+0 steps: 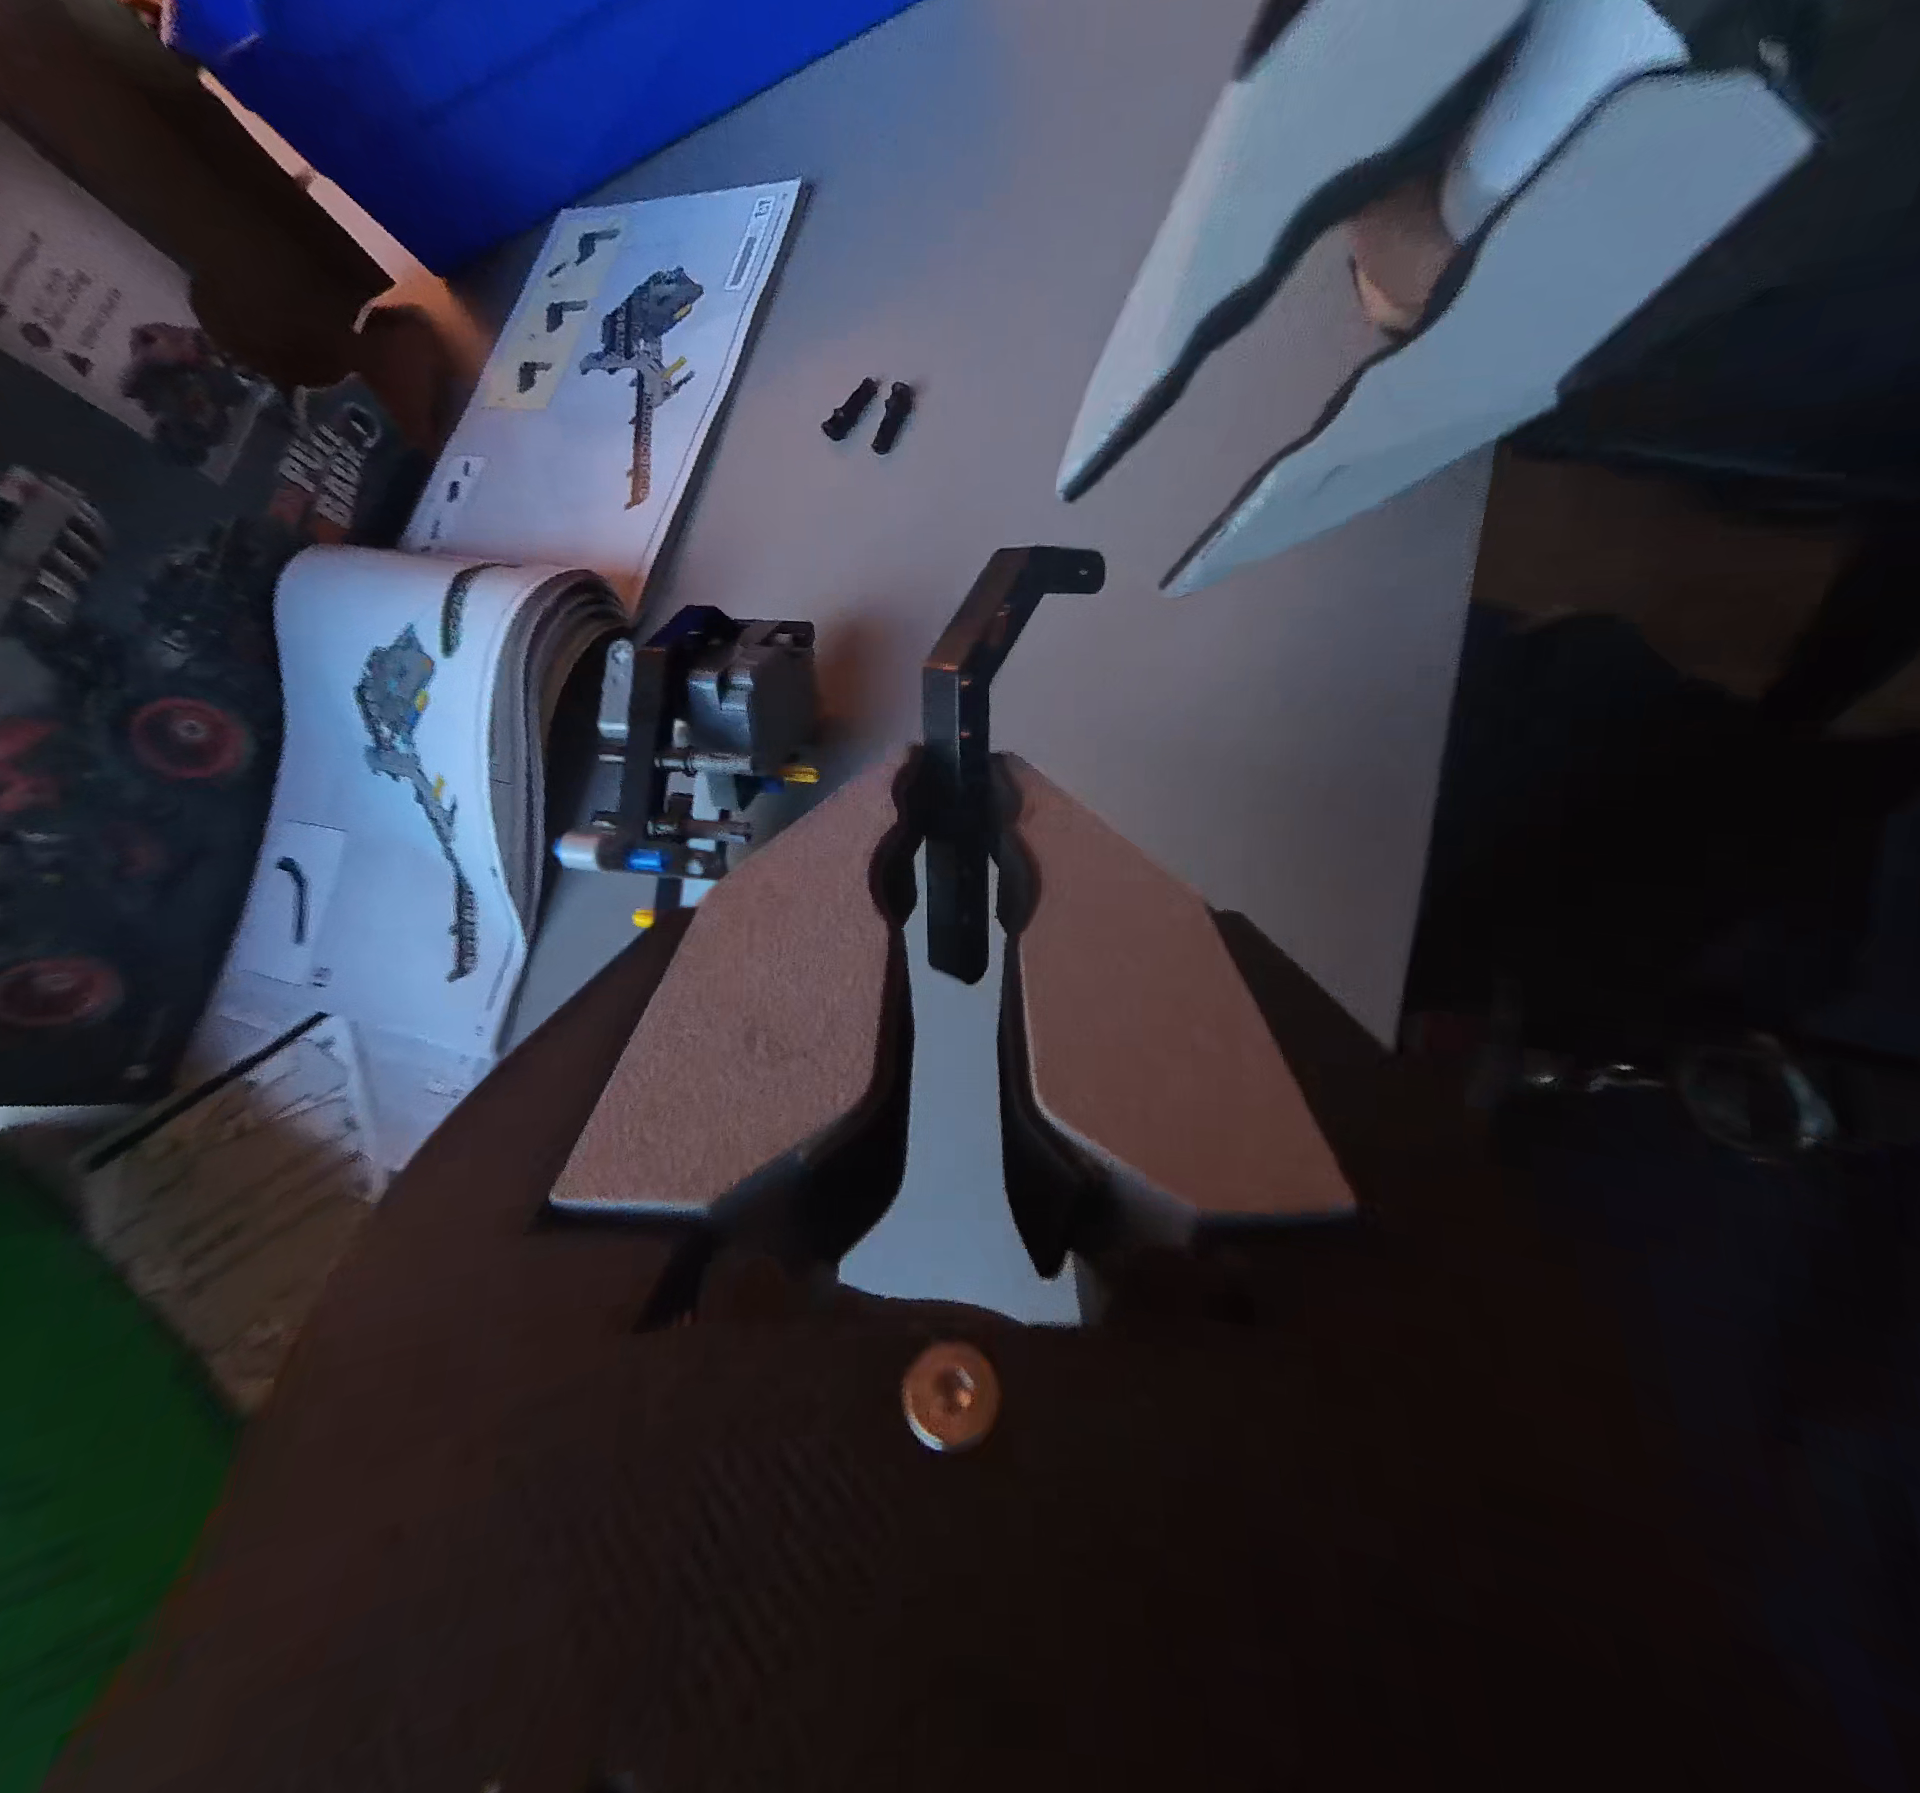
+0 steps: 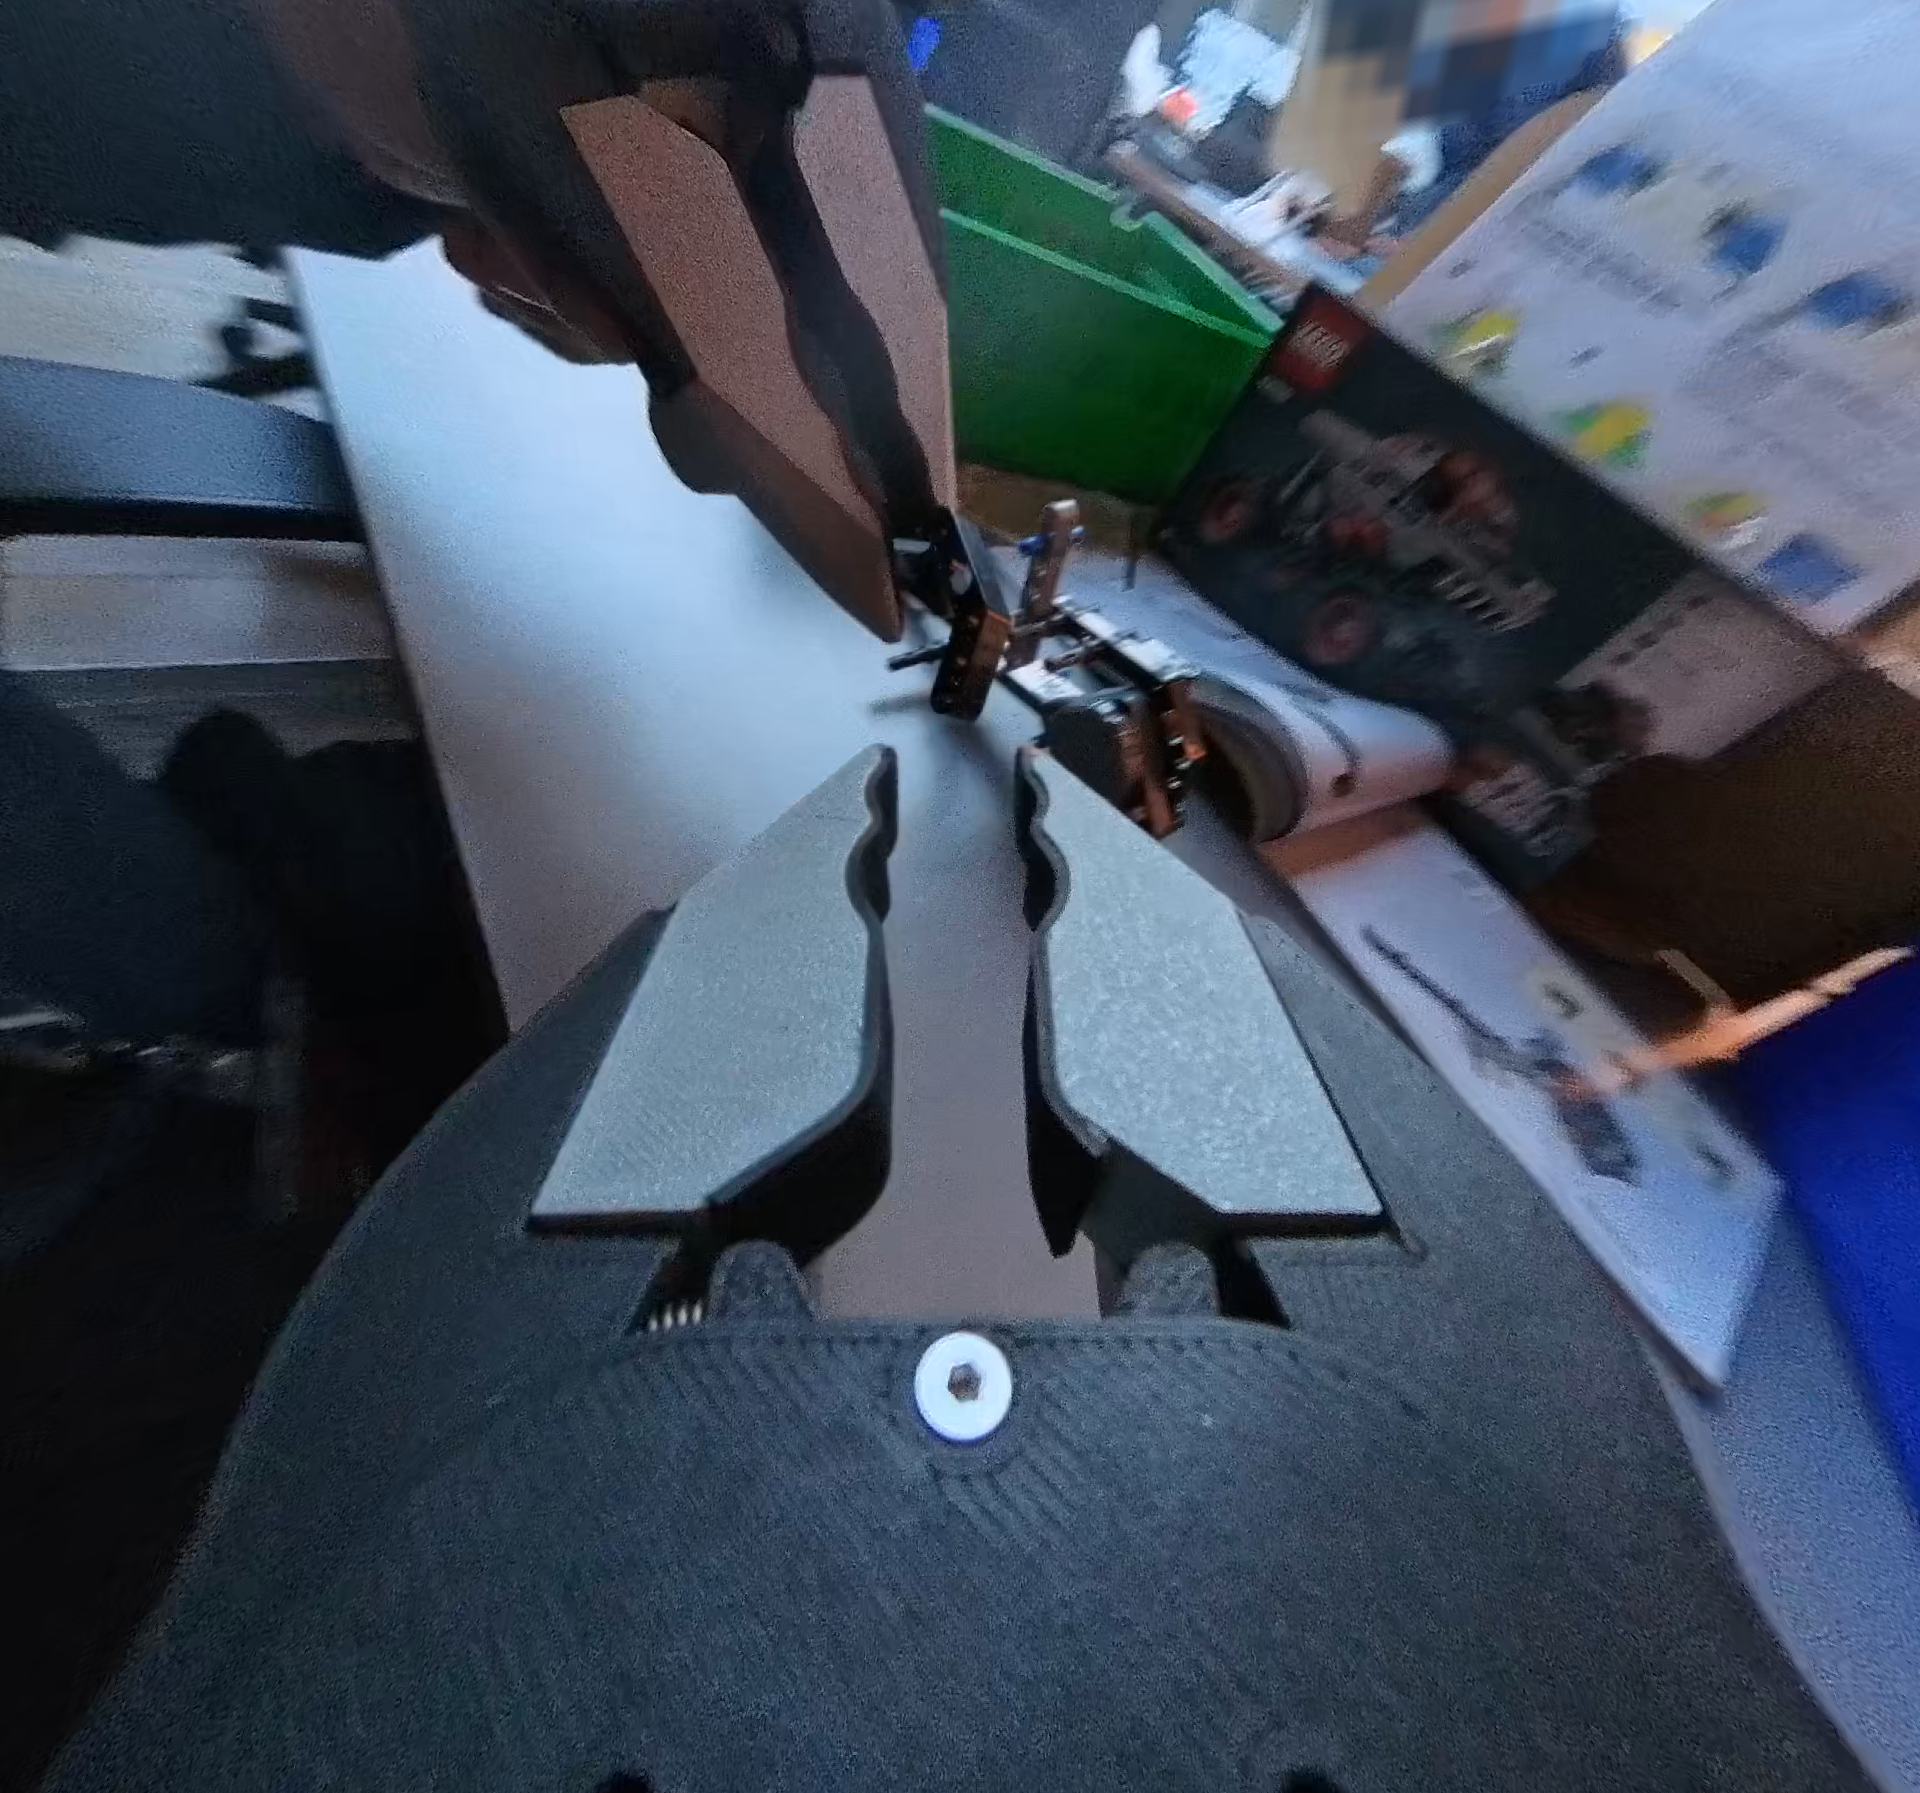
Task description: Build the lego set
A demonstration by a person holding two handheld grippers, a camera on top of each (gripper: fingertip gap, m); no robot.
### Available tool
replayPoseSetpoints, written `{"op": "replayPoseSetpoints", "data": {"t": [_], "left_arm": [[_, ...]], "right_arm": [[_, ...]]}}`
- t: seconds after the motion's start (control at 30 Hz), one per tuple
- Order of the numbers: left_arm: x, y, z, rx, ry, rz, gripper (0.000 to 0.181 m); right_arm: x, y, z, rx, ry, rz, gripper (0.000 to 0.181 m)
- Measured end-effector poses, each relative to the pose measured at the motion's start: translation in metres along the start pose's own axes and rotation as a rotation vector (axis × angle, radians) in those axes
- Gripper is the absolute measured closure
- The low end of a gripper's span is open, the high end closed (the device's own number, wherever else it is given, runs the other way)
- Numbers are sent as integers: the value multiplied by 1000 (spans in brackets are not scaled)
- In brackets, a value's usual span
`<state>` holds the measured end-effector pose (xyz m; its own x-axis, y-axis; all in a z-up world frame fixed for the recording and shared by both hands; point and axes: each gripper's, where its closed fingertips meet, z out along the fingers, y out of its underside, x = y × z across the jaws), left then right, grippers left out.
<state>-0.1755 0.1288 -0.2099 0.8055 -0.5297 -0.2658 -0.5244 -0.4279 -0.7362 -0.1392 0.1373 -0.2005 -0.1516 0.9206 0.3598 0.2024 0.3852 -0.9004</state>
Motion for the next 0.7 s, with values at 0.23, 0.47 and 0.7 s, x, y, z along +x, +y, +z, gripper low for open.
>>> {"op": "replayPoseSetpoints", "data": {"t": [0.23,0.47,0.7], "left_arm": [[-8,-1,11,-62,-41,114,174],[-16,2,16,-140,-176,297,175],[-21,-2,21,-134,-196,289,174]], "right_arm": [[14,2,9,6,-209,114,164],[14,-1,17,33,-382,104,176],[27,10,27,5,-376,33,180]]}}
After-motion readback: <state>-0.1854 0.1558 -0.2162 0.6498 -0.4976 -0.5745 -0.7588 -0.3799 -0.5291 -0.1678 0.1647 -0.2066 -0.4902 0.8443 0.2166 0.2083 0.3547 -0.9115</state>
